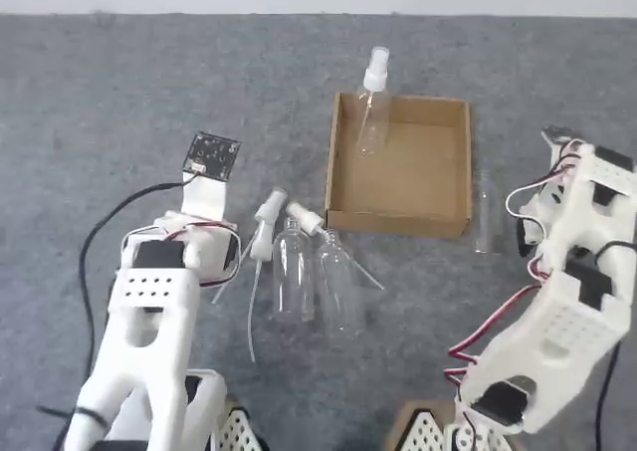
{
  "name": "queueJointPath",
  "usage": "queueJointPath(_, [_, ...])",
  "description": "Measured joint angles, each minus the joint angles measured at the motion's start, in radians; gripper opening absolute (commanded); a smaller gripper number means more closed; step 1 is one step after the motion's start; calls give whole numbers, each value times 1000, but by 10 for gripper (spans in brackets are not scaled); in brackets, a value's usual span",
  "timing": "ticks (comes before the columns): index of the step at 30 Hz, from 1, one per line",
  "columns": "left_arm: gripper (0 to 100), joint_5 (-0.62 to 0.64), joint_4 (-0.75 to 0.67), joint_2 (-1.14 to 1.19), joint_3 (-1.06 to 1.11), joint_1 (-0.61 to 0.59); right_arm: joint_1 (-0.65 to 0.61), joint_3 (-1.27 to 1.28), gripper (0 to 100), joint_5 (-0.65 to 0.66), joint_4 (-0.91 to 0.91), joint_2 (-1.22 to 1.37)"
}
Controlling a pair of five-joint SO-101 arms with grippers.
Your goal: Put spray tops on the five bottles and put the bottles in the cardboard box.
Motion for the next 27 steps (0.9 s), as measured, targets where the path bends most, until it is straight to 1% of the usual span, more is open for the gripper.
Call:
queueJointPath(6, [10, -2, 0, 0, 0, 0, 14, 0, 252, 32, 0, -34])
queueJointPath(12, [10, -2, 0, 0, 0, 0, 15, 0, 130, 48, 0, -32])
queueJointPath(18, [10, -2, 0, 0, 0, 0, 21, -37, 34, 51, 5, -25])
queueJointPath(22, [10, -2, 0, 0, 0, 0, 40, -97, 22, 49, 60, -48])
queueJointPath(27, [10, 29, 0, -6, -12, -9, 37, -135, 20, 49, 121, -207])
